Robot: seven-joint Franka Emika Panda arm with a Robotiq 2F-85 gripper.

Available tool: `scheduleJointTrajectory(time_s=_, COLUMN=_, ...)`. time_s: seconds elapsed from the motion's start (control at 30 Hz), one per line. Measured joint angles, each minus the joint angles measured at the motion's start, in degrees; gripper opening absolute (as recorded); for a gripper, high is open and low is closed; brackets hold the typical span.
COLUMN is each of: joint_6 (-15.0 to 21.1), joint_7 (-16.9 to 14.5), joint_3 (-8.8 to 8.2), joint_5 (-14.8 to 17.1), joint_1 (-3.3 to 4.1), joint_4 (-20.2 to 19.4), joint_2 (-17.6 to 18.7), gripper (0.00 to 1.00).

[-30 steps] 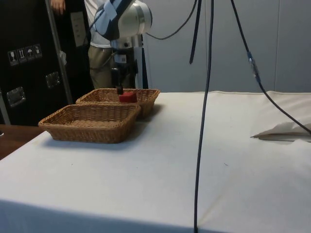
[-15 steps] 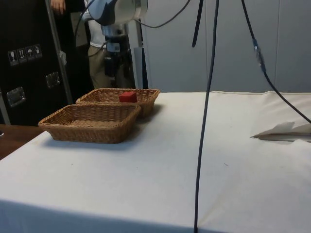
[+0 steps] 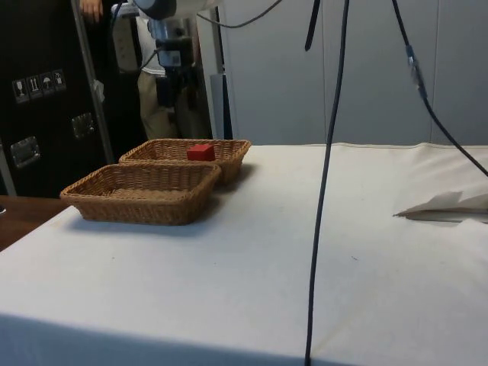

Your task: Pick up the red cube and place it into the right basket.

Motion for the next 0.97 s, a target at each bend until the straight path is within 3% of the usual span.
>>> scheduleJointTrajectory(time_s=0.6, joint_6=-1.15, joint_7=0.00, joint_3=0.46, joint_5=-4.98, joint_1=2.41, joint_4=-5.73, joint_2=-8.48, gripper=1.00)
scheduleJointTrajectory(time_s=0.97, joint_6=-1.03, joint_7=-0.74, joint_3=1.20, joint_5=-5.90, joint_1=2.92, joint_4=-9.51, joint_2=-11.97, gripper=1.00)
